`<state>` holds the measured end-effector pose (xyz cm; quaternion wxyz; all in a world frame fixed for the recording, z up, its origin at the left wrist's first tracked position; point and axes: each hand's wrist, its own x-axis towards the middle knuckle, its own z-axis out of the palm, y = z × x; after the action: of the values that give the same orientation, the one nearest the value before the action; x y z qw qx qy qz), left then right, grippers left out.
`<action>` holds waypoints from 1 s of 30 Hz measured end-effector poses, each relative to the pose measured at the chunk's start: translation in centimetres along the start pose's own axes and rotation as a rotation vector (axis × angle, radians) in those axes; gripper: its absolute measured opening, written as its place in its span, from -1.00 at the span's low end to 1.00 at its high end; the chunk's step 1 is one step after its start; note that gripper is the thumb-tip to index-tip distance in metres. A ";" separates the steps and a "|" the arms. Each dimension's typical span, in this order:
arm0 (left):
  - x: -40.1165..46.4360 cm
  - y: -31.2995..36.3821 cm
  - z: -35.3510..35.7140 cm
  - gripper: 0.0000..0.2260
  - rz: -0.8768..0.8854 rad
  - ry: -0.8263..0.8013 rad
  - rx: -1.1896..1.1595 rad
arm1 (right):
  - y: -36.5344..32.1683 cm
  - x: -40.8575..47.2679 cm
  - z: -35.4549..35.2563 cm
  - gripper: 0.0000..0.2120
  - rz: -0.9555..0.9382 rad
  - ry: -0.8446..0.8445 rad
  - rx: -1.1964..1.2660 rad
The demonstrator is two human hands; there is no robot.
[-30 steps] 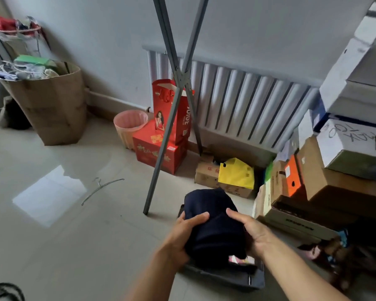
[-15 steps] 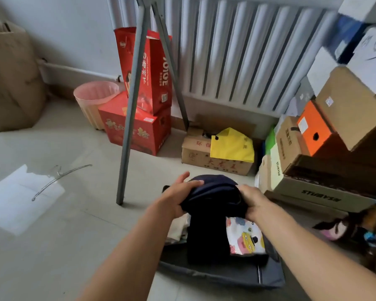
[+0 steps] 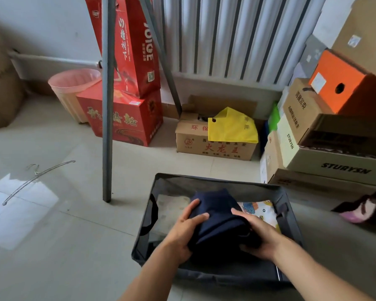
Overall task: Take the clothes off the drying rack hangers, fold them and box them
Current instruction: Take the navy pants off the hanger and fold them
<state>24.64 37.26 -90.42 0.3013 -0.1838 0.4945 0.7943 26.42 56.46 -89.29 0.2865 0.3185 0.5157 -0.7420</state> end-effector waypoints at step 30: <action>14.2 -10.1 -5.5 -0.20 -0.074 0.148 0.810 | 6.1 15.1 -4.1 -0.22 -0.159 0.338 -0.482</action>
<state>20.58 39.88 -108.08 0.3412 -0.1247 0.7806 0.5085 22.17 57.06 -105.57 0.2047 0.3191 0.7406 -0.5548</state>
